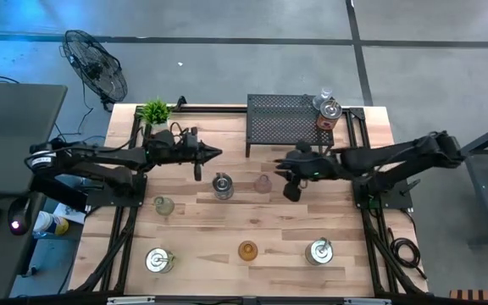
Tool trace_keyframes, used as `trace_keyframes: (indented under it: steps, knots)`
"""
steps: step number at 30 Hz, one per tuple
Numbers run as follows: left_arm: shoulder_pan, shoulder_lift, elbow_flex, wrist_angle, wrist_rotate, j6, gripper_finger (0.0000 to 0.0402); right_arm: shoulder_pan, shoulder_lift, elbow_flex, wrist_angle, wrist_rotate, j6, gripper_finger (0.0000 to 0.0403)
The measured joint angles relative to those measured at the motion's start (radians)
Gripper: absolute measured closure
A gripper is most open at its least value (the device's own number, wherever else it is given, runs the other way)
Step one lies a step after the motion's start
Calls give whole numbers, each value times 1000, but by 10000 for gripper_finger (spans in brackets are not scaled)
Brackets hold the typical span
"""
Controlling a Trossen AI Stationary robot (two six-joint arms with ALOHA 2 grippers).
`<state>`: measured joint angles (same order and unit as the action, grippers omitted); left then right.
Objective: Pick & Place candle stick holders
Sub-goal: Put the purple candle holder on the shelf aligned with the transparent candle holder
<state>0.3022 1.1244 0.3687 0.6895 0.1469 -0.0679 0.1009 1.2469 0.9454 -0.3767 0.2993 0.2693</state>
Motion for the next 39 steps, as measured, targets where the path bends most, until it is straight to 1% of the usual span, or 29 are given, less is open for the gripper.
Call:
trace_keyframes:
  steps: [6,8,10,13,15,19,28,32,39]
  knots:
    - [12,0,-35,20,-1,7,397,0,191,112,-114,-48,56,216]
    - [12,0,-38,14,1,8,397,0,245,145,-119,-50,65,177]
    - [12,5,-38,8,6,8,396,-3,295,169,-121,-74,67,142]
    - [12,5,-39,0,7,12,396,-14,352,199,-119,-90,66,108]
    - [12,5,-39,-12,8,16,396,-24,375,207,-121,-69,65,98]
    - [12,5,-39,-9,9,18,396,-44,399,203,-118,-42,39,94]
    - [12,5,-39,-11,9,18,396,-64,476,169,-37,-76,11,99]
    - [12,5,-39,-11,9,18,396,-74,506,169,-39,-68,18,131]
    - [12,5,-38,-11,10,18,396,-90,503,169,-6,-97,20,227]
